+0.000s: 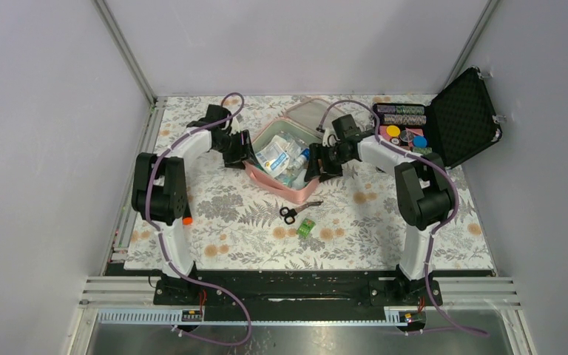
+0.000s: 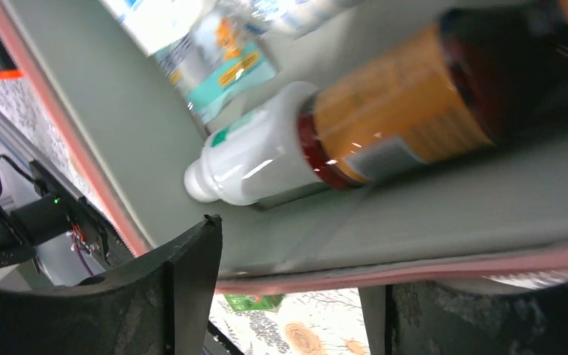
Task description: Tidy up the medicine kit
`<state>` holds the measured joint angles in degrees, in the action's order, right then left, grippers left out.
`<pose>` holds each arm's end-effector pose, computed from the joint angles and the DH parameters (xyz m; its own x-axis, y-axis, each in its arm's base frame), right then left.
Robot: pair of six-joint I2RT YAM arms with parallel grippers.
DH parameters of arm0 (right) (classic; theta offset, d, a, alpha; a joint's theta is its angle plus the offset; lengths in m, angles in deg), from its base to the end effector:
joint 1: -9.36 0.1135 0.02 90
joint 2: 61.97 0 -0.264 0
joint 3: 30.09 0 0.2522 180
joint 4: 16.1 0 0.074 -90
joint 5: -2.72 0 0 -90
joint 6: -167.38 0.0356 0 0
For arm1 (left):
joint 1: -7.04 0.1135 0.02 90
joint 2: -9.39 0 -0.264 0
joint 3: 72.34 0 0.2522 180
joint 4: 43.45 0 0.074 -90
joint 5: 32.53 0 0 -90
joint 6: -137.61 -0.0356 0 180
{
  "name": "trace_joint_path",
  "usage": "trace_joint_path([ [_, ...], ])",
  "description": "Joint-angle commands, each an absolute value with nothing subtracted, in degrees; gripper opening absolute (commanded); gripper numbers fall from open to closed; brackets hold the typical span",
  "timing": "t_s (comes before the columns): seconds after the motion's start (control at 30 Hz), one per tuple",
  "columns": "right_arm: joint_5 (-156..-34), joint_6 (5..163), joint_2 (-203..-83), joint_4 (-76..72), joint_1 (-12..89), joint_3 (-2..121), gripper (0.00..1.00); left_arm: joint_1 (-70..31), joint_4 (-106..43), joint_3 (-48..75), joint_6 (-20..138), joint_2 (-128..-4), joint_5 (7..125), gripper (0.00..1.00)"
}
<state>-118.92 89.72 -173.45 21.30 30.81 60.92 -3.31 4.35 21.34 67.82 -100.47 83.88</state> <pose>0.3733 0.1667 0.1826 -0.8920 -0.1550 -0.4246 -0.3894 0.7406 0.5476 0.3890 -0.0871 0.1964 -0.9515 -0.1408 -0.2736 0.0257 0.8497 -0.5266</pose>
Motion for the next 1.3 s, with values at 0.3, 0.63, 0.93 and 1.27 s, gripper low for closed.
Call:
trace_joint_path([
  [0.3,-127.1,87.3,-170.3,23.1,42.5,62.3,0.81,2.3,4.0,40.0,59.8,-106.6,75.2,0.62],
  [0.63,-120.1,40.9,-156.5,41.4,42.4,58.4,0.8,8.7,-18.1,14.6,49.4,-75.5,67.1,0.71],
  [0.93,-103.3,11.0,-151.8,31.5,42.5,43.6,0.7,11.4,-31.6,8.7,62.1,-74.5,100.5,0.89],
  [1.27,-101.6,9.1,-156.2,23.5,42.7,44.0,0.57,-1.1,-12.5,1.0,40.9,-66.8,108.9,0.92],
])
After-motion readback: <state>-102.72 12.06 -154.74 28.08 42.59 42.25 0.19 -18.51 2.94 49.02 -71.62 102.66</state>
